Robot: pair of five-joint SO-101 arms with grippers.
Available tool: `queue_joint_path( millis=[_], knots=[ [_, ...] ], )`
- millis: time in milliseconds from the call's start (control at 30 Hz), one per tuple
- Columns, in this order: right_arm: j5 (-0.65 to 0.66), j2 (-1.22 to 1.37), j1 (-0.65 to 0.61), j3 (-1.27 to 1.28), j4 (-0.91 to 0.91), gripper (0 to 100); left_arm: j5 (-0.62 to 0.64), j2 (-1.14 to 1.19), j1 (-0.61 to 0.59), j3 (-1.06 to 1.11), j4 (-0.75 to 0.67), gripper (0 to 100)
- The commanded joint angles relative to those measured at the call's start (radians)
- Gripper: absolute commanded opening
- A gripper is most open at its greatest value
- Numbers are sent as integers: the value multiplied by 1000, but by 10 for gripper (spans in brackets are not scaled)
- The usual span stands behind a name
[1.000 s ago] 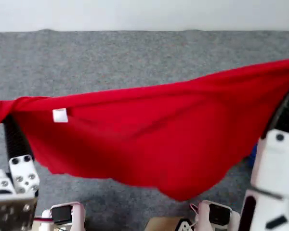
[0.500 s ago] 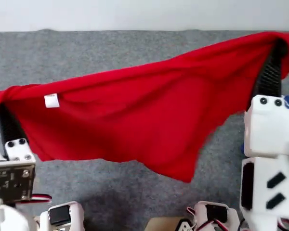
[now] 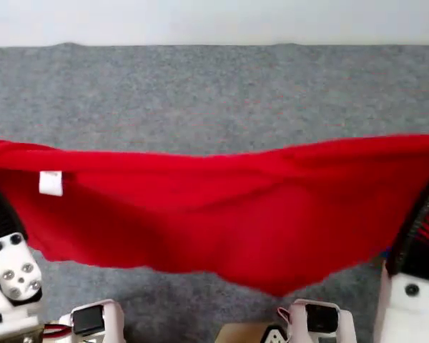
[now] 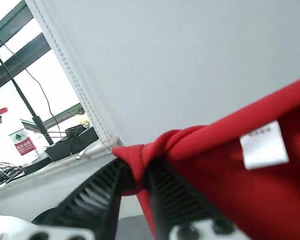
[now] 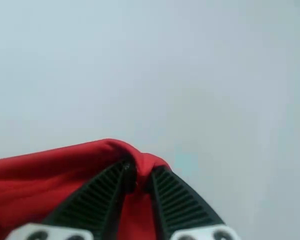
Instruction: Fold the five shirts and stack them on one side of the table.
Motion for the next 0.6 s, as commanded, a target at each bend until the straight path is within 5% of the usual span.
queue_joint_path(
  millis=[0, 267, 567],
  knots=[
    [6, 8, 7, -3, 18, 8, 0, 3, -14, -21, 26, 3],
    [0, 42, -2, 242, 21, 8, 0, 3, -15, 139, 89, 3],
    [6, 35, -150, 706, -153, 8, -5, 3, -17, 479, 83, 3]
  ],
)
